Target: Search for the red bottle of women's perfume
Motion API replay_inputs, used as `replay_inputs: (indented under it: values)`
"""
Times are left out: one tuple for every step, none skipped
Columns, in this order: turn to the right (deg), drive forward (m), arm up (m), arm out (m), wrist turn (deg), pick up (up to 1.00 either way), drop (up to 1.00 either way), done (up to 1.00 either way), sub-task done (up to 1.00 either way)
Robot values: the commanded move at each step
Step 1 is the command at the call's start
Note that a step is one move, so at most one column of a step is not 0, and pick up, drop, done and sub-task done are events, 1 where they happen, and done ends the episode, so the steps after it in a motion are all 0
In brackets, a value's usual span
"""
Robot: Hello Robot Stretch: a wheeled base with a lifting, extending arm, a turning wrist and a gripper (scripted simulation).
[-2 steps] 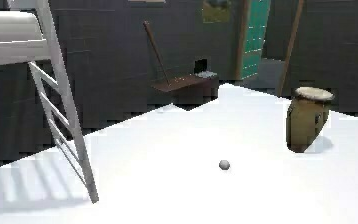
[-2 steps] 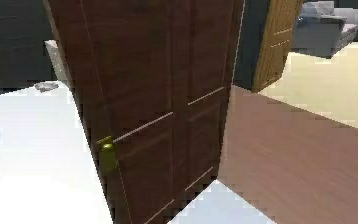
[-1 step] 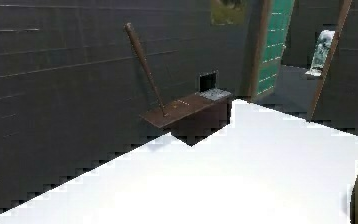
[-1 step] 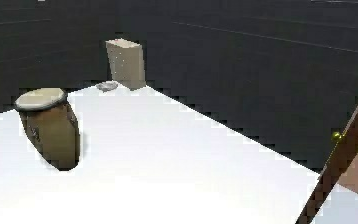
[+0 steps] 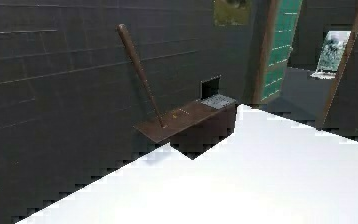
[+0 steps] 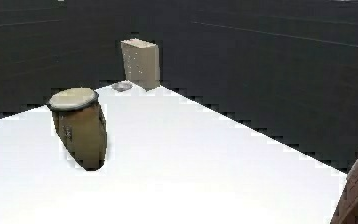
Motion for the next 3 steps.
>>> replay_inputs:
  values:
    - [-3.0, 0.00, 0.00, 0.00, 0.0, 0.00, 0.00, 0.00, 0.00]
    - [0.0, 0.25, 0.00, 0.00, 0.0, 0.00, 0.00, 0.00, 0.00]
    - [6.0, 0.00, 0.00, 0.00, 0.0, 0.00, 0.00, 0.00, 0.00]
